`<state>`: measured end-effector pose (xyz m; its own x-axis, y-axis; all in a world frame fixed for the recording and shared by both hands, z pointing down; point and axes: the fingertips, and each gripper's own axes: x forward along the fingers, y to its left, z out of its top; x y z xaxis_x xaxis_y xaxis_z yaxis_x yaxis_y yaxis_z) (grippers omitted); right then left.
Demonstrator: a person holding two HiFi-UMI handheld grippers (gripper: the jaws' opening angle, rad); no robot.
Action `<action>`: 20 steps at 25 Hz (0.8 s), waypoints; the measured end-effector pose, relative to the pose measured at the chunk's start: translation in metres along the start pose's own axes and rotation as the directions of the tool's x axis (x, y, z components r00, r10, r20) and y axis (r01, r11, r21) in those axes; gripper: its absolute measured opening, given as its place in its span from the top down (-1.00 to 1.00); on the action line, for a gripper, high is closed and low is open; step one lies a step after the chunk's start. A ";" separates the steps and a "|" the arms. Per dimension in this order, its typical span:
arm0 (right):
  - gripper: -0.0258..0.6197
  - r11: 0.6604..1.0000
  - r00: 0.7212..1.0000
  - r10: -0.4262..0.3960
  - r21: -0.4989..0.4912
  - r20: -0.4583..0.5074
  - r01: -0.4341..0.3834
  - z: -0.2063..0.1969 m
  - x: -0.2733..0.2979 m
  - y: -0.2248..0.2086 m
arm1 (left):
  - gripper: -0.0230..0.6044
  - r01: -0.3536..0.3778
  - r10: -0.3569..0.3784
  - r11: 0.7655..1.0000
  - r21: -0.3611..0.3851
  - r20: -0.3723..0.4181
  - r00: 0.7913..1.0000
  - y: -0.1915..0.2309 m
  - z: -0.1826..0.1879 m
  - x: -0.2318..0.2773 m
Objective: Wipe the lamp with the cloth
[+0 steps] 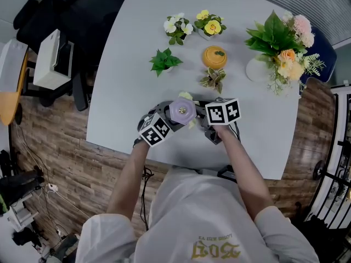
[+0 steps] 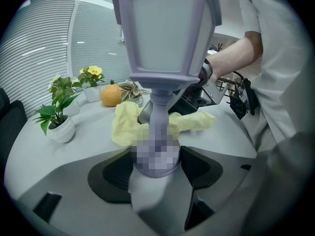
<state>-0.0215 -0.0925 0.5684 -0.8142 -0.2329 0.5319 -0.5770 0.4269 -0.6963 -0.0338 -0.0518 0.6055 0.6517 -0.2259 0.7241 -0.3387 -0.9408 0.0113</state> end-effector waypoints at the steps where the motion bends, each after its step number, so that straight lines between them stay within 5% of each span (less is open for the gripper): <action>1: 0.70 1.000 1.000 0.003 0.003 0.002 -0.003 0.000 0.000 -0.001 | -0.05 0.000 0.000 1.000 0.000 0.000 1.000 0.000 0.000 0.000; 20: 0.70 0.999 0.999 -0.035 0.009 -0.002 0.035 -0.001 -0.007 -0.013 | -0.05 -0.003 0.003 1.000 0.004 0.002 1.000 0.000 0.000 0.000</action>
<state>-0.0082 -0.0953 0.5737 -0.7935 -0.2454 0.5569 -0.6055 0.4106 -0.6818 -0.0343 -0.0516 0.6055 0.6520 -0.2294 0.7226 -0.3382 -0.9410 0.0064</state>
